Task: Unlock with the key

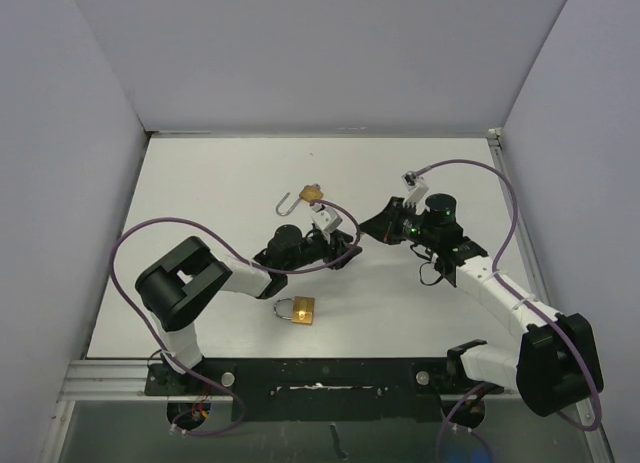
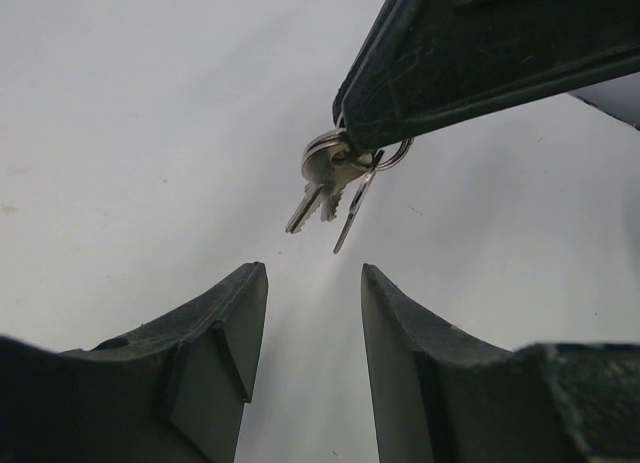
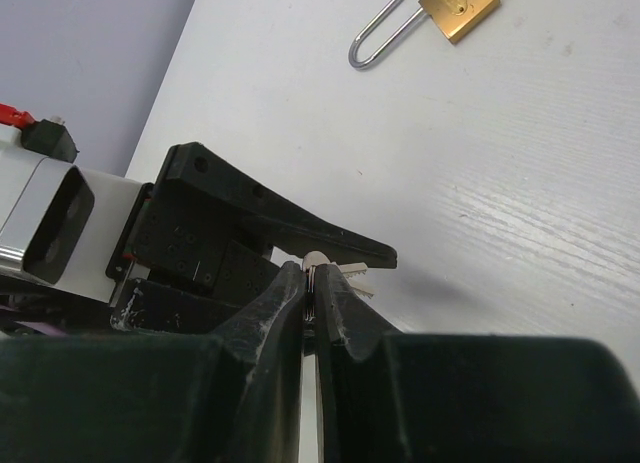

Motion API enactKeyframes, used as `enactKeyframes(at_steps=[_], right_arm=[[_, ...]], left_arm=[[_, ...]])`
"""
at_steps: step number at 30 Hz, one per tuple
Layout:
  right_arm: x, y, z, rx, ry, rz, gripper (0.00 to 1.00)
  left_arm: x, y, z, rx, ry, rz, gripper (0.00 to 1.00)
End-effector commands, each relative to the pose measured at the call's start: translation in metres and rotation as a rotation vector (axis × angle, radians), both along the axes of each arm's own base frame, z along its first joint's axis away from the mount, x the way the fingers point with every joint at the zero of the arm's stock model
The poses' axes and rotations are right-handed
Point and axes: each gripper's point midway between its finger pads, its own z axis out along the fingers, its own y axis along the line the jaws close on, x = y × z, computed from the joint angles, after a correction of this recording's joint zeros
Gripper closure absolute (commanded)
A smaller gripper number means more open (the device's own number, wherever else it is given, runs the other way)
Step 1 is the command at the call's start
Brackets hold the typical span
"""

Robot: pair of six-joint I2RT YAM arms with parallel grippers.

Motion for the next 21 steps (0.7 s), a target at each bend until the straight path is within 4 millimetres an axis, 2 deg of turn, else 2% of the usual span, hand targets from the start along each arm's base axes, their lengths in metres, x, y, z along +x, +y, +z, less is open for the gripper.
enactKeyframes(at_steps=[1,5,7,13,19,21], right_arm=[[0.003,0.005,0.028,0.044,-0.089,0.019,1.00],[0.002,0.004,0.028,0.043,-0.088,0.017,1.00],[0.003,0.004,0.027,0.043,-0.086,0.015,1.00],[0.003,0.004,0.027,0.043,-0.087,0.014,1.00],[0.004,0.004,0.024,0.037,-0.081,0.010,1.00],[0.005,0.003,0.023,0.035,-0.079,0.005,1.00]], left_arm=[[0.009,-0.014,0.044,-0.108,-0.115,0.001,0.60],[0.008,-0.016,0.051,-0.131,-0.130,-0.003,0.62],[0.007,-0.017,0.054,-0.138,-0.133,-0.012,0.68],[0.004,-0.020,0.056,-0.144,-0.137,-0.023,0.77],[0.002,-0.021,0.058,-0.153,-0.133,-0.033,1.00],[0.002,-0.021,0.058,-0.154,-0.132,-0.035,1.00]])
